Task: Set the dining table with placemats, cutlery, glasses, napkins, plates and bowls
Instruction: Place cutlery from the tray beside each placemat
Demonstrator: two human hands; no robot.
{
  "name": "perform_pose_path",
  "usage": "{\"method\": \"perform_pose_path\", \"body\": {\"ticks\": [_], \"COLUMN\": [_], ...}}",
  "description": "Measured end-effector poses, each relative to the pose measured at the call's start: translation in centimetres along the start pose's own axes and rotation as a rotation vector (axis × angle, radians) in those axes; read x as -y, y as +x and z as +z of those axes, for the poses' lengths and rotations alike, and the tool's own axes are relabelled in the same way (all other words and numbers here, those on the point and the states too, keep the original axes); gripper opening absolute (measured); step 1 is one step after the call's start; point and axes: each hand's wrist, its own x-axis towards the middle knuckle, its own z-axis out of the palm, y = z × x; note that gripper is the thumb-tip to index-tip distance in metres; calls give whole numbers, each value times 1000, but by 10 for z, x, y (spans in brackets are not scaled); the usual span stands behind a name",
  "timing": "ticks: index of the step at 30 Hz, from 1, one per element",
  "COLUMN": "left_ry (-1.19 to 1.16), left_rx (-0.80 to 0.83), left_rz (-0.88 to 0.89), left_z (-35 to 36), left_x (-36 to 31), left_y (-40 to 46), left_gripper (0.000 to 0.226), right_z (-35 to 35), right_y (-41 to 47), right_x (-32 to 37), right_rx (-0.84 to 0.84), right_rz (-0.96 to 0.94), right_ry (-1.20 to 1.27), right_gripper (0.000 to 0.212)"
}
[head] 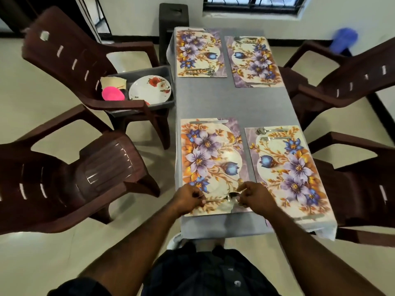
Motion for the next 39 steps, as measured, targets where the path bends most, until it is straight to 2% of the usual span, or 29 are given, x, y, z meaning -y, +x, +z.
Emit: {"method": "perform_pose_path", "body": {"ticks": [3, 7, 11, 16, 26, 39], "left_ry": [224, 342, 301, 218, 232, 181], "left_rx": [-144, -273, -349, -426, -424, -420], "left_rz": [-24, -28, -60, -154, -273, -295], "left_z": [25, 48, 58, 59, 64, 64], "left_x": [14, 20, 22, 28, 13, 17], "left_y": [-8, -15, -17, -12, -7, -8], "left_gripper": [12, 16, 29, 28, 49, 42], "right_z": [5, 5, 12, 27, 21, 18], "right_y": [-3, -2, 5, 13, 17, 5], "right_x": [-25, -41, -53, -54, -63, -62], "right_rx": [-93, -148, -215, -200, -119, -52], "right_rz": [-51, -39, 22, 16, -3, -3], "right_ry": [-236, -260, -213, -159, -247, -233], "right_gripper": [14, 3, 4, 9, 4, 6]}}
